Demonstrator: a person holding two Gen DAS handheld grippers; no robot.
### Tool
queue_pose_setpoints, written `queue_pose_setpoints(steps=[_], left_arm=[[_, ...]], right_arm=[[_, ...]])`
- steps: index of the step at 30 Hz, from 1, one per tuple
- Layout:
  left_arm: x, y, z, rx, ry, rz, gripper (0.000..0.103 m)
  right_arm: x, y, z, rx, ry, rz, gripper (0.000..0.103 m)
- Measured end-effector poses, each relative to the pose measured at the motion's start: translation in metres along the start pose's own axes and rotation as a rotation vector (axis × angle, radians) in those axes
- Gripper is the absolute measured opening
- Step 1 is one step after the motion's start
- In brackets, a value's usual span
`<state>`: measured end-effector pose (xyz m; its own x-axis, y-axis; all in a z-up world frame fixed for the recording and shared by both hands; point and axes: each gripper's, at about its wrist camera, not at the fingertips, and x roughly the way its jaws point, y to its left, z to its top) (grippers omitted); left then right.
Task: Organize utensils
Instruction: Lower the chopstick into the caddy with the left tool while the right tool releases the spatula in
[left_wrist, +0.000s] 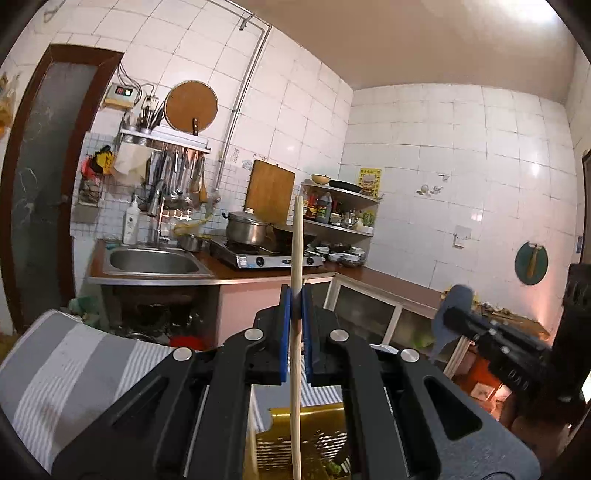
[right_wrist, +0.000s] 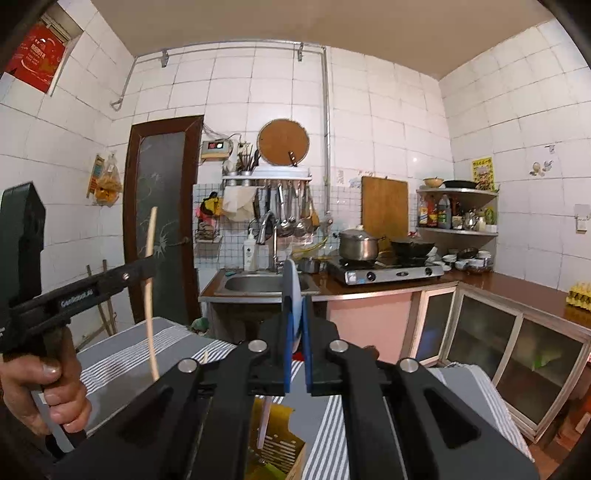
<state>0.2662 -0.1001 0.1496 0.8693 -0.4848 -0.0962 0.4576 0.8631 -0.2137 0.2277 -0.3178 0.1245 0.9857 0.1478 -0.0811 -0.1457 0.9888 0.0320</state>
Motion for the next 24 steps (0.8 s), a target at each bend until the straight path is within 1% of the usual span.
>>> queue_pose_setpoints(steps=[1, 4, 10, 14, 16, 19, 20, 21, 22, 23, 24], left_arm=[[0.004, -0.001, -0.004, 0.001, 0.010, -0.006, 0.004], [0.013, -0.002, -0.012, 0.019, 0.025, 0.017, 0.004], [0.039, 0.015, -0.032, -0.021, 0.084, 0.038, 0.004], [0.046, 0.017, -0.043, -0.021, 0.102, 0.072, 0.004], [0.051, 0.017, -0.049, -0.029, 0.133, 0.068, 0.005], [0.053, 0.018, -0.052, -0.036, 0.156, 0.070, 0.005], [0.053, 0.018, -0.052, -0.038, 0.160, 0.063, 0.010], [0.053, 0.018, -0.051, -0.039, 0.158, 0.065, 0.014], [0.050, 0.018, -0.050, -0.042, 0.146, 0.074, 0.020], [0.048, 0.018, -0.048, -0.041, 0.142, 0.075, 0.021], [0.047, 0.017, -0.047, -0.037, 0.143, 0.072, 0.021]], right_arm=[[0.003, 0.001, -0.003, -0.005, 0.010, 0.009, 0.005], [0.009, 0.003, -0.010, -0.014, 0.030, 0.023, 0.005], [0.017, 0.007, -0.023, -0.035, 0.074, 0.032, 0.005], [0.024, 0.009, -0.028, -0.062, 0.114, 0.034, 0.006], [0.028, 0.011, -0.030, -0.078, 0.133, 0.025, 0.006], [0.031, 0.011, -0.034, -0.076, 0.150, 0.042, 0.007], [0.031, 0.010, -0.035, -0.071, 0.149, 0.040, 0.009], [0.031, 0.008, -0.034, -0.061, 0.144, 0.041, 0.023], [0.028, 0.005, -0.033, -0.043, 0.133, 0.046, 0.041], [0.026, 0.003, -0.033, -0.025, 0.123, 0.051, 0.047], [0.024, -0.001, -0.032, 0.004, 0.108, 0.060, 0.049]])
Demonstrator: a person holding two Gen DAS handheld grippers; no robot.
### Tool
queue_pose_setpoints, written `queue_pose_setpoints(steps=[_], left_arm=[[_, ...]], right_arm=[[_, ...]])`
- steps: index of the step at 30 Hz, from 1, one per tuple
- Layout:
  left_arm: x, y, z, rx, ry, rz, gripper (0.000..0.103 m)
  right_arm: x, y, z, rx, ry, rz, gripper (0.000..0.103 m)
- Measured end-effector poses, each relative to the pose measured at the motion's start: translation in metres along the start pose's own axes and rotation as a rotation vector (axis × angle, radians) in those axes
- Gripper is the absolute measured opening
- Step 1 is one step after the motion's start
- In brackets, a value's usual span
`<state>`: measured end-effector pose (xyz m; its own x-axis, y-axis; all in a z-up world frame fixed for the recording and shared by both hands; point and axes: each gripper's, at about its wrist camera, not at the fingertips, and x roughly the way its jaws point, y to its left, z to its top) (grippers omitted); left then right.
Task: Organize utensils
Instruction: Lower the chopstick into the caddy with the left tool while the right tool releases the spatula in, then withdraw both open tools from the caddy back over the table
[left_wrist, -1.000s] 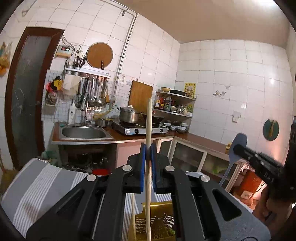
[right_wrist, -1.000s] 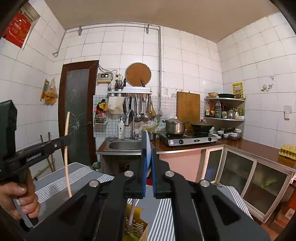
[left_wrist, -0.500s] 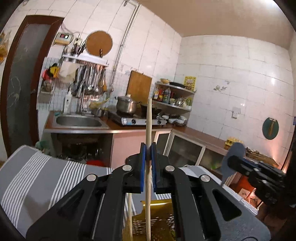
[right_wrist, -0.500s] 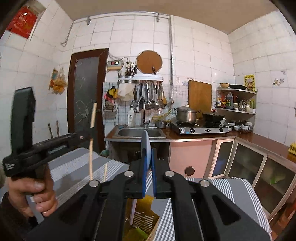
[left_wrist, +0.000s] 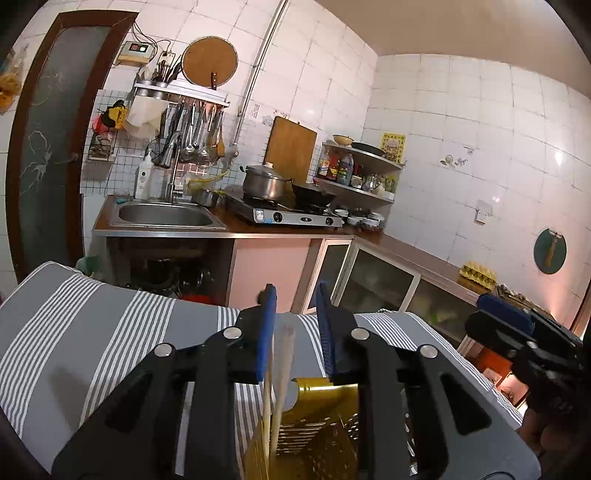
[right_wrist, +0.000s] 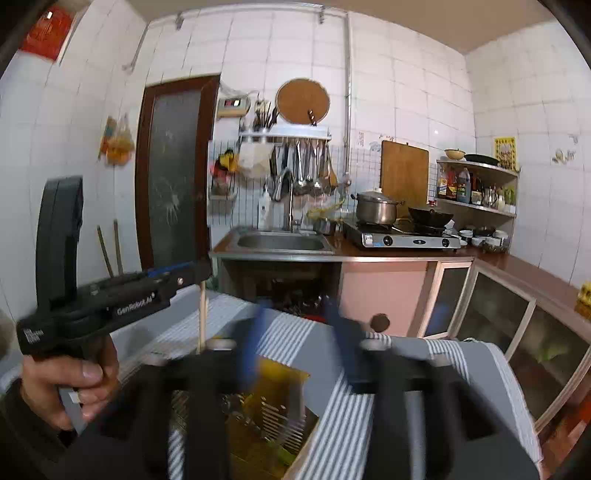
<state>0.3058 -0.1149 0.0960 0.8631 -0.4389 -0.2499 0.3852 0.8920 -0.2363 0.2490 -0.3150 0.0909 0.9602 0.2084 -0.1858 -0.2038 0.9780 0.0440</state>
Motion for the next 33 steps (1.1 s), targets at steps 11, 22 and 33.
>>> queue_pose_setpoints(steps=[11, 22, 33], left_arm=[[-0.028, 0.006, 0.018, 0.011, -0.055, 0.029, 0.027], [-0.064, 0.013, 0.043, 0.088, -0.076, 0.093, 0.048], [-0.123, 0.003, 0.028, 0.211, -0.018, 0.130, 0.049]], right_arm=[[-0.007, -0.008, 0.003, 0.054, -0.045, -0.042, 0.049], [-0.040, 0.007, 0.002, 0.074, 0.000, -0.158, 0.049], [-0.115, -0.005, -0.013, 0.056, 0.062, -0.325, 0.052]])
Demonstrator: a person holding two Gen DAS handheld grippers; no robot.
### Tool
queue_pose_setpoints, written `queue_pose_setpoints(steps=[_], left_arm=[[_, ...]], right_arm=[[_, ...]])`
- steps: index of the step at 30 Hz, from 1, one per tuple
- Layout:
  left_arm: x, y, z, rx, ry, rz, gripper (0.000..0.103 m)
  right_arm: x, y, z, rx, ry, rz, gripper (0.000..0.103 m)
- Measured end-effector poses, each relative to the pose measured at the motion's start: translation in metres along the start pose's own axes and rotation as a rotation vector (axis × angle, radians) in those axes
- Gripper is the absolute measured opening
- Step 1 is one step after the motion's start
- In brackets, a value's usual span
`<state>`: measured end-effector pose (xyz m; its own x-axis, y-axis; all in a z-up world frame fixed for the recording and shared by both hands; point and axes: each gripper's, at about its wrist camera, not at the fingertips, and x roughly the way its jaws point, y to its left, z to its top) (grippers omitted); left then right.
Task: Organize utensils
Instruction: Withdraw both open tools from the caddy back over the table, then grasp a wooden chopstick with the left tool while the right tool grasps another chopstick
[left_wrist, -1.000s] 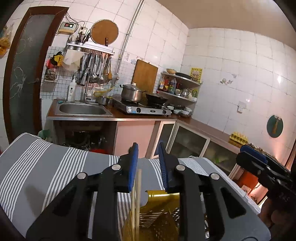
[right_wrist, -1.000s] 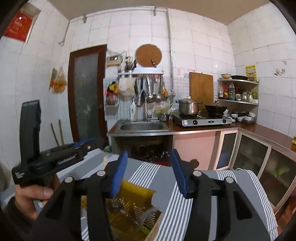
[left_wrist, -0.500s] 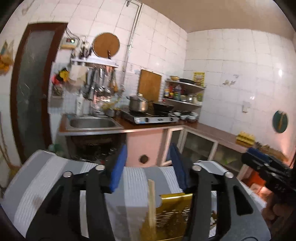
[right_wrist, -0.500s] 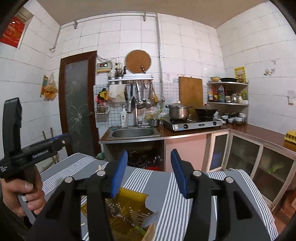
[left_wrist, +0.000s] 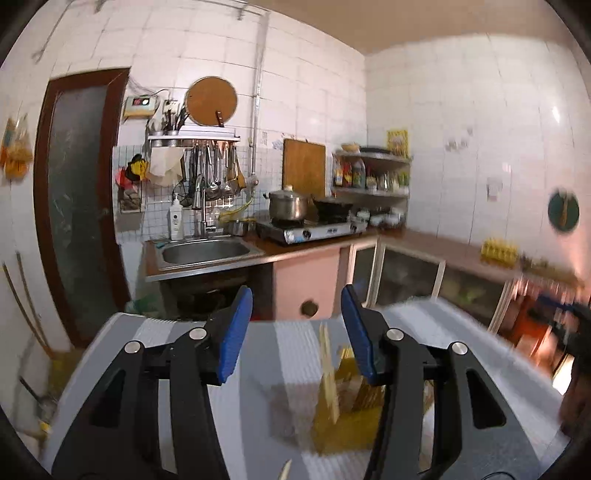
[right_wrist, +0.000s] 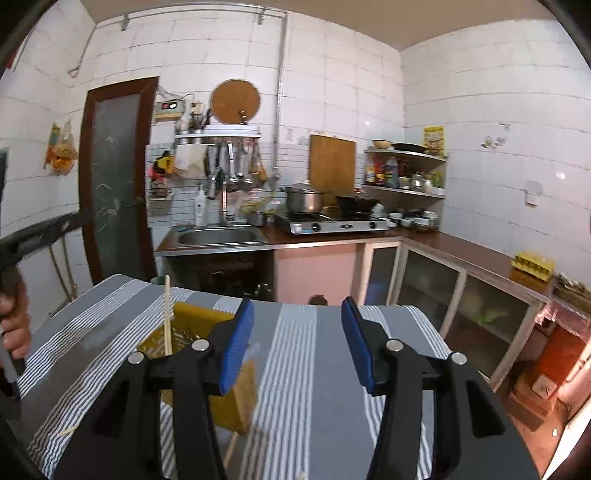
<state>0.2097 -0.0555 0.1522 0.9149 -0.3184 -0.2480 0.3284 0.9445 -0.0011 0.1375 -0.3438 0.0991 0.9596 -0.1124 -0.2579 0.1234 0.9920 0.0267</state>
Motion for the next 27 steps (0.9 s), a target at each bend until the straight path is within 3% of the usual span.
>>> queue_pose_setpoints(steps=[7, 11, 17, 20, 27], left_arm=[[-0.030, 0.031, -0.084, 0.030, 0.181, 0.057, 0.049], [-0.059, 0.057, -0.139, -0.065, 0.263, 0.057, 0.050], [-0.090, 0.061, -0.195, -0.142, 0.341, 0.084, 0.052], [-0.097, 0.048, -0.206, -0.152, 0.356, 0.087, 0.056], [-0.076, 0.027, -0.199, -0.128, 0.371, 0.108, 0.057]], right_arm=[[-0.043, -0.027, -0.052, 0.039, 0.074, -0.064, 0.052], [-0.055, -0.050, -0.106, 0.088, 0.206, -0.089, 0.053], [-0.059, -0.054, -0.152, 0.111, 0.334, -0.043, 0.053], [-0.056, -0.038, -0.167, 0.085, 0.366, 0.031, 0.053], [-0.039, -0.036, -0.168, 0.064, 0.385, 0.063, 0.052]])
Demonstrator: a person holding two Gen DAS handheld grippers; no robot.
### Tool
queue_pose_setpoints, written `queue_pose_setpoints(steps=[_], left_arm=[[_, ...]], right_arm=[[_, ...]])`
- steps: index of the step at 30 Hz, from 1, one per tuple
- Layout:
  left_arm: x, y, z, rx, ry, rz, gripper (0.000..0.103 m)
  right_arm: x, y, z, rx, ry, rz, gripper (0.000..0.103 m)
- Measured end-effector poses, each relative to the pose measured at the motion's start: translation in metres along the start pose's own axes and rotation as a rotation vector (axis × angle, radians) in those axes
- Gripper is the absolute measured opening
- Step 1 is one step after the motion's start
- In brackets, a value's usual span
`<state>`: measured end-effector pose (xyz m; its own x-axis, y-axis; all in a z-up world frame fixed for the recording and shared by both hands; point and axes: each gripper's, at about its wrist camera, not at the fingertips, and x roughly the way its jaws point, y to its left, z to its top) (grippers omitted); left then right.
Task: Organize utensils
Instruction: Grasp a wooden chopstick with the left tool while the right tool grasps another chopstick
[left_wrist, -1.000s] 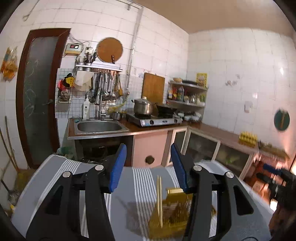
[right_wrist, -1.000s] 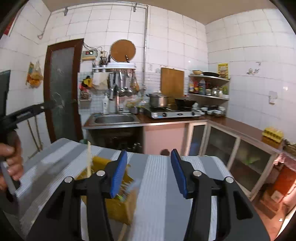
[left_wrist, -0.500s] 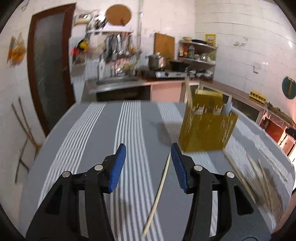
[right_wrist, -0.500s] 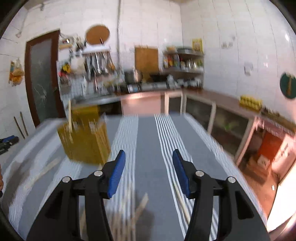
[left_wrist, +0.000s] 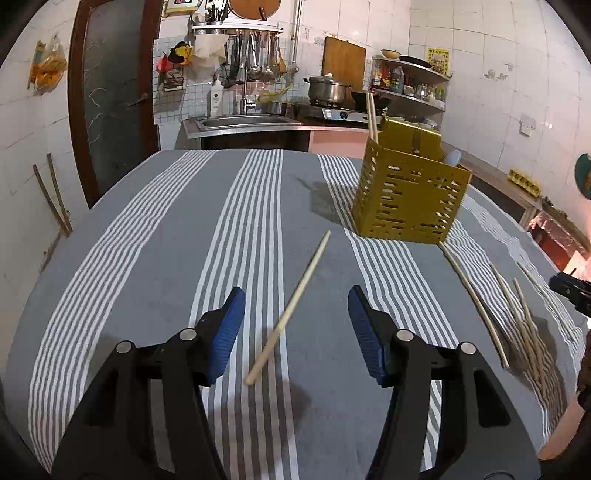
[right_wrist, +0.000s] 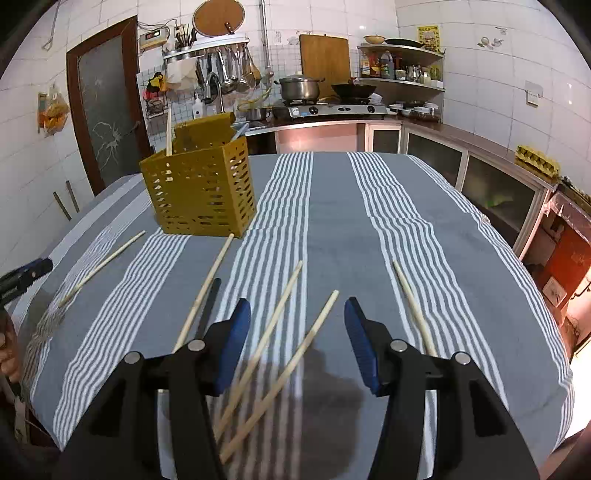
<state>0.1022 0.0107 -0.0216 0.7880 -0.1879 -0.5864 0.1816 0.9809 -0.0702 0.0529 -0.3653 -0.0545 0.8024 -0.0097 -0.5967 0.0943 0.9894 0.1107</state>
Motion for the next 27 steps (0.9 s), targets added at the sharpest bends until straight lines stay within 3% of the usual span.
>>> queue_pose_setpoints(steps=[4, 12, 18, 21, 24, 27], left_arm=[[0.018, 0.001, 0.015, 0.008, 0.007, 0.031, 0.057], [0.060, -0.005, 0.036, 0.048, 0.053, 0.032, 0.057], [0.092, -0.009, 0.042, 0.084, 0.107, 0.019, 0.057], [0.102, -0.010, 0.047, 0.101, 0.119, 0.014, 0.057], [0.116, -0.013, 0.052, 0.134, 0.150, 0.041, 0.057], [0.124, -0.012, 0.059, 0.138, 0.163, 0.038, 0.057]], right_arm=[[0.007, -0.017, 0.009, 0.030, 0.028, -0.003, 0.053], [0.034, 0.024, 0.029, -0.037, 0.036, 0.040, 0.052], [0.073, 0.030, 0.031, -0.019, 0.130, 0.002, 0.052], [0.093, 0.028, 0.031, -0.008, 0.185, -0.019, 0.044], [0.111, 0.029, 0.032, -0.013, 0.234, -0.021, 0.027], [0.124, 0.028, 0.031, -0.007, 0.281, -0.027, 0.022]])
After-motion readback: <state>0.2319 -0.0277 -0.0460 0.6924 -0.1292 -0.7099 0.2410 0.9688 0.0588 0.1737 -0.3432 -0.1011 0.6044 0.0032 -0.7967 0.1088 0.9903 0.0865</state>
